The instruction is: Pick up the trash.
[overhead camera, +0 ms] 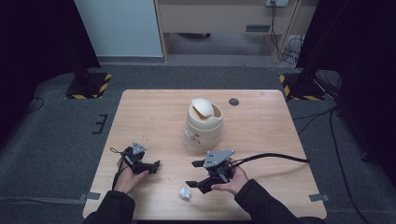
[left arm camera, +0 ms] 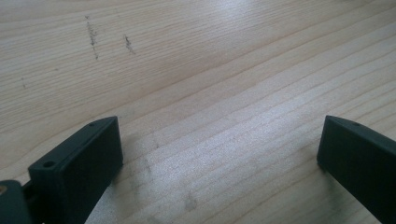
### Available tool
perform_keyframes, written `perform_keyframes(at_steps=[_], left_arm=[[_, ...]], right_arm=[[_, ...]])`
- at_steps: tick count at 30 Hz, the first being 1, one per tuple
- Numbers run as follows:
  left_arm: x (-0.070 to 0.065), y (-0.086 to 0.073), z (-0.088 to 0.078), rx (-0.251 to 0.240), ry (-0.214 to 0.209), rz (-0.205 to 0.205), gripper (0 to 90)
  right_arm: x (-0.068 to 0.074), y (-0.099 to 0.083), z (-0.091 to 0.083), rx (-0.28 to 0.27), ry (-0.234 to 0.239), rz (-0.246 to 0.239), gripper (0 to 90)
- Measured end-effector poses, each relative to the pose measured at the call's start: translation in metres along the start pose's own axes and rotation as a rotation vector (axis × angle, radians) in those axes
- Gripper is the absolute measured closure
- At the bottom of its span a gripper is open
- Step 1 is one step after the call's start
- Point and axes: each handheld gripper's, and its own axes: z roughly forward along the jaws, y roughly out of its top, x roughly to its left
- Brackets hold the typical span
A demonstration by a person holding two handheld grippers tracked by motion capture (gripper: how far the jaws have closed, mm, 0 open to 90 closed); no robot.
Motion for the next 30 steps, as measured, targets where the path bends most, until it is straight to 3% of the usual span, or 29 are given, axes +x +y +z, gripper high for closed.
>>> perform_keyframes(at_steps=[14,30], left_arm=[[0.0,0.0,0.0,0.0,0.0,0.0,0.0],[0.0,0.0,0.0,0.0,0.0,0.0,0.0]], right_arm=[[0.013,-0.016,0.03,0.09,0.045,-0.026,28.7],[0.016,-0.034,0.049,0.188,0.08,-0.015,40.8]])
